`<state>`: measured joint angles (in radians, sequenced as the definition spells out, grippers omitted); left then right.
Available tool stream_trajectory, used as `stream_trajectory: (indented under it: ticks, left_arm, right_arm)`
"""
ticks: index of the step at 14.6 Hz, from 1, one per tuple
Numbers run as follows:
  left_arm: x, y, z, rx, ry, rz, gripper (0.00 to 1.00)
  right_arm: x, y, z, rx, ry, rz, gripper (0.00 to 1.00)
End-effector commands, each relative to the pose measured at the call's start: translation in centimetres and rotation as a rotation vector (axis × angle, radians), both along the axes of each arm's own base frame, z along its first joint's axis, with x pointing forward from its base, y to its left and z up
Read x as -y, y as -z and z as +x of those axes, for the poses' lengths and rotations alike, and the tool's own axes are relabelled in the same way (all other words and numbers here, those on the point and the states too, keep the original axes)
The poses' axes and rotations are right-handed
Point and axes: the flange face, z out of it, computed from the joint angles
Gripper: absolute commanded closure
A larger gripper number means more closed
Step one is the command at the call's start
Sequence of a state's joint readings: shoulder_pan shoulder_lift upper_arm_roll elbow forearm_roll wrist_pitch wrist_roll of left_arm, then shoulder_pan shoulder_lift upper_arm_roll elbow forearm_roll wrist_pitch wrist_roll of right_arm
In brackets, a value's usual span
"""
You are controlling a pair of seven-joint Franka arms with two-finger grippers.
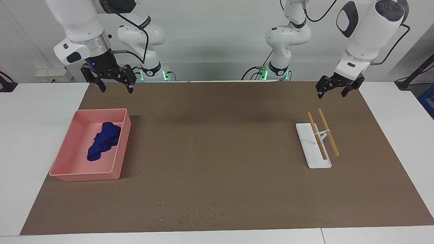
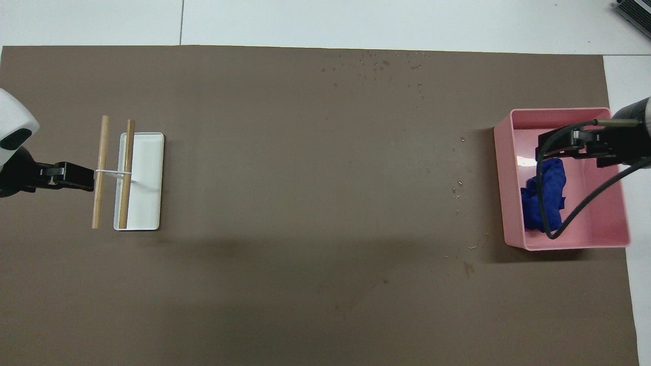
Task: Wipe water with towel using both arms
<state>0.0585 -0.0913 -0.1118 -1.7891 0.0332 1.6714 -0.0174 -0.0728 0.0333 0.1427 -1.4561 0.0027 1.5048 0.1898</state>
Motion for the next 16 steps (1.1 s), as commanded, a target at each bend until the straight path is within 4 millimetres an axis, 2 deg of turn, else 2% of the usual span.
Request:
stream_trajectory:
  ticks: [1,4,6,16]
  left_arm:
    - [-0.1,-0.4,-0.5,0.004,0.011,0.020,0.00]
    - [-0.1,-0.4,-0.5,0.004,0.011,0.020,0.00]
    - [-0.1,-0.3,-0.5,0.002,0.011,0.020,0.00]
    - [-0.1,-0.4,-0.5,0.004,0.011,0.020,0.00]
  right_arm:
    - [1.3,0.1,-0.3,-0.031,0.034,-0.023,0.00]
    - [1.8,1.6,-2.2,-0.071,0.033,-0.035,0.00]
    - [1.5,2.6,-2.3,-0.025,0.022,-0.037,0.00]
    - [1.4,2.7,-2.3,-0.026,0.022,-0.051,0.00]
